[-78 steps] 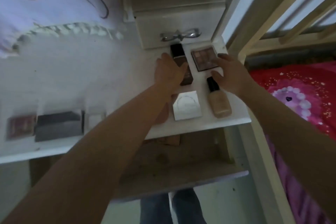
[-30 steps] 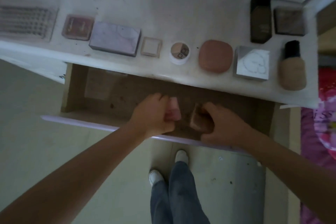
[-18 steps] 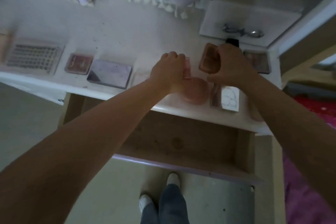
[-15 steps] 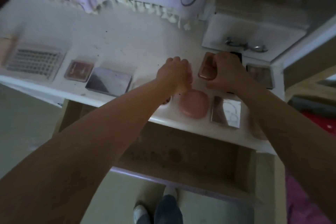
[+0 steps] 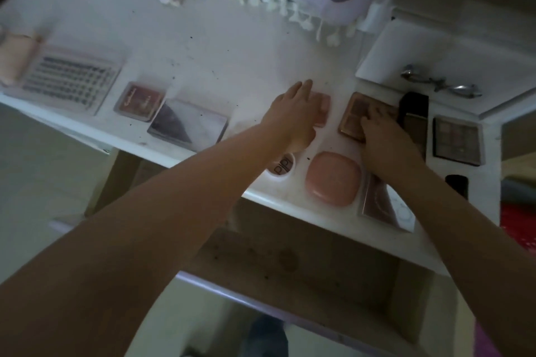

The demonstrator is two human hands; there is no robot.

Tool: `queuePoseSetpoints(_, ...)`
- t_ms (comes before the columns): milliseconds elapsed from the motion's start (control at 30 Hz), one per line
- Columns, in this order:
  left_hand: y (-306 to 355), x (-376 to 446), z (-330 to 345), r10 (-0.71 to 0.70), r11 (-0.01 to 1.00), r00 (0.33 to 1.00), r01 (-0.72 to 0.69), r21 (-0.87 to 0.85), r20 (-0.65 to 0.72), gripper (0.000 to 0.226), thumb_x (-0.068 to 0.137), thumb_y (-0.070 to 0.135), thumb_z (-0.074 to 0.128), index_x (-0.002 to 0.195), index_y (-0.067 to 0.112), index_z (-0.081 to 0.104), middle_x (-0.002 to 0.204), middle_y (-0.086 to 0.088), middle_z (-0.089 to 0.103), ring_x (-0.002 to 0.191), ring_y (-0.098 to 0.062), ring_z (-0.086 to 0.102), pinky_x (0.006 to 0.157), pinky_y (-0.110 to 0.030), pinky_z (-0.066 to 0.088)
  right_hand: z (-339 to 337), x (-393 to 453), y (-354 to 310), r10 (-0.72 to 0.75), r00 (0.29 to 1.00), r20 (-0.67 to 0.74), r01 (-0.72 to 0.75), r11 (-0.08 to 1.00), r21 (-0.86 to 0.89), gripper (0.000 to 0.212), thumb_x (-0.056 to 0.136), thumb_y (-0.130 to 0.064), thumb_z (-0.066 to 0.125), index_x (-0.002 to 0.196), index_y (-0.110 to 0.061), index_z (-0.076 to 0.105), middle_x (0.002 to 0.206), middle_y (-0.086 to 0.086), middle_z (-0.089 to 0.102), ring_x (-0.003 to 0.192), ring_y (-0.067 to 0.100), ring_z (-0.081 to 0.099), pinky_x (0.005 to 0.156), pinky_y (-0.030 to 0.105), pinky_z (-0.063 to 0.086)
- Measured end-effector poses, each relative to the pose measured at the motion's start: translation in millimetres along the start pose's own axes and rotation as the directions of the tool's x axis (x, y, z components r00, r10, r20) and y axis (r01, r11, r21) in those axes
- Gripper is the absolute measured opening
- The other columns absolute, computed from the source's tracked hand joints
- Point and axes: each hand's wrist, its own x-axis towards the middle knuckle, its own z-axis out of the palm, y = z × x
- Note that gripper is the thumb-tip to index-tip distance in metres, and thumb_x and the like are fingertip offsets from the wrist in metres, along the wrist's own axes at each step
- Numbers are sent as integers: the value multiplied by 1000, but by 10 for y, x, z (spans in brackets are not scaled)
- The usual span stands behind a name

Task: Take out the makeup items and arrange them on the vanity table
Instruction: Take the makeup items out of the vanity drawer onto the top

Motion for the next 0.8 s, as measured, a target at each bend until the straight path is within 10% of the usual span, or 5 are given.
queuePoseSetpoints(233,-497,-1338,54,253,966,875,-251,61,-413,34,76,5,63,107,-8,62,115,-31,59,107,-46,56,88,-50,47,-146,-307,-396,-80,958,-276,106,991,81,36,82,-14,43,101,13,58,116,32,54,108,42,51,95,44,39)
queuePoseSetpoints(333,-964,-2082,340,128,989,930,-96,109,-344,34,77,11,53,103,-9,64,108,-33,61,102,-48,58,85,-56,49,-12,-786,-1112,-368,780,-507,427,904,-1,26,79,-8,47,91,6,65,91,24,67,84,37,62,79,40,50)
queuePoseSetpoints(433,-1411,-2712,666,-164,975,947,198,100,-278,43,73,8,71,109,-12,59,116,-37,55,111,-55,49,91,-63,42,395,-1013,-1801,-679,661,-320,715,699,-6,20,76,-3,51,85,4,67,82,19,68,75,32,65,69,36,54)
queuePoseSetpoints(600,-1812,-3085,1017,-401,911,896,413,23,-192,57,96,30,39,144,5,20,153,-19,13,142,-32,7,115,-44,7,1119,-817,-2428,-478,872,108,464,876,128,41,90,-9,47,131,-6,44,127,18,51,119,29,48,99,35,40)
queuePoseSetpoints(800,-2061,-3079,1155,-251,959,908,281,43,-337,50,97,18,41,143,9,25,151,-11,24,142,-27,14,116,-37,2,1550,-202,-2780,-215,967,139,213,977,33,55,91,-18,48,139,-2,25,145,25,22,133,38,26,108,42,25)
